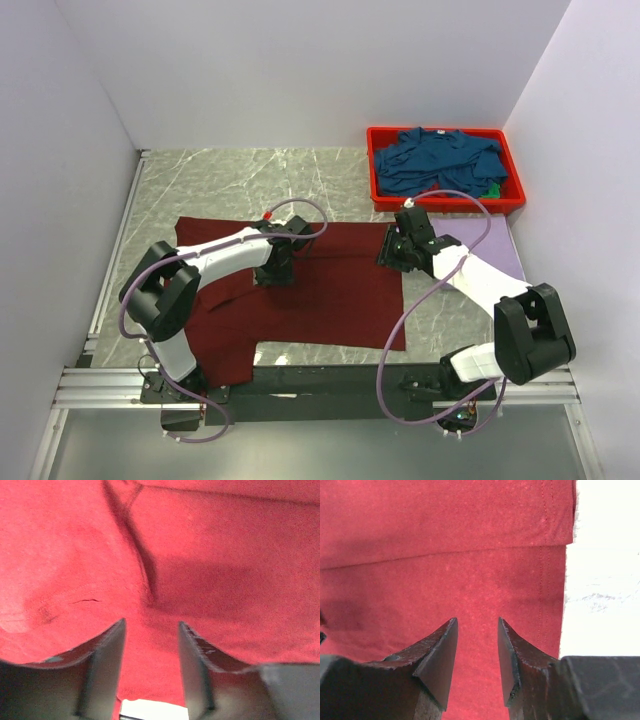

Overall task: Fold and stack the t-shirts
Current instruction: Fold the tshirt

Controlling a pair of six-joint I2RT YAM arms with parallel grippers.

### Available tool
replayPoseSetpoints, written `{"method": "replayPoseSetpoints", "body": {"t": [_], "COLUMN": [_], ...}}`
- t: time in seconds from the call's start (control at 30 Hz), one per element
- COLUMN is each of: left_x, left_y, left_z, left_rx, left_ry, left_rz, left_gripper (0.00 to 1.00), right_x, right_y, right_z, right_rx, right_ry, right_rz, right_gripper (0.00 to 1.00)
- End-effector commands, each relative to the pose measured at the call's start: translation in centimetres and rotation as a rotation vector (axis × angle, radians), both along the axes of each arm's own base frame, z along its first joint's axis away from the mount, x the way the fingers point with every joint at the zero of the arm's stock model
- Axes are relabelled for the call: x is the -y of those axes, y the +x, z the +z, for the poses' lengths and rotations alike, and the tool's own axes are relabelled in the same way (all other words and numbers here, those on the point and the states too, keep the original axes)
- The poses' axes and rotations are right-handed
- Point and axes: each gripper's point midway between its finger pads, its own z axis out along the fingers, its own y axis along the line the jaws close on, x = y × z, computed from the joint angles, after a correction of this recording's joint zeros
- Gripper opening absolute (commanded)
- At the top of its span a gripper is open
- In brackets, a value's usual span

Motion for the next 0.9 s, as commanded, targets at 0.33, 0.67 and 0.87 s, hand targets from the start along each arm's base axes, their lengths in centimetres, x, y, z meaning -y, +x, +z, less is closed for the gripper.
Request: {"method": "replayPoseSetpoints", "body": {"t": [0.33, 0.67, 0.87], "left_x": [-4.3, -12.6, -14.4], "left_y": [6.9, 10.3, 11.2], "left_z": [7.1, 2.8, -0.1], "left_rx": [0.188, 0.173, 0.139], "left_ry": [-0.234, -0.225, -0.203], "left_rz": [0.134, 0.338, 0.391], "left_gripper": [0.75, 0.73, 0.73], "right_x": [1.1, 1.8, 1.9], "right_y": [0.6, -0.2, -0.5], "right_z": [-1.4, -4.2, -6.1], "right_rx": [-0.098, -0.196, -0.253], "right_ry": [-0.101, -0.168, -0.19], "right_rz": [-0.082, -0.091, -0.099], "right_gripper": [0.5, 0.47, 0.41]}}
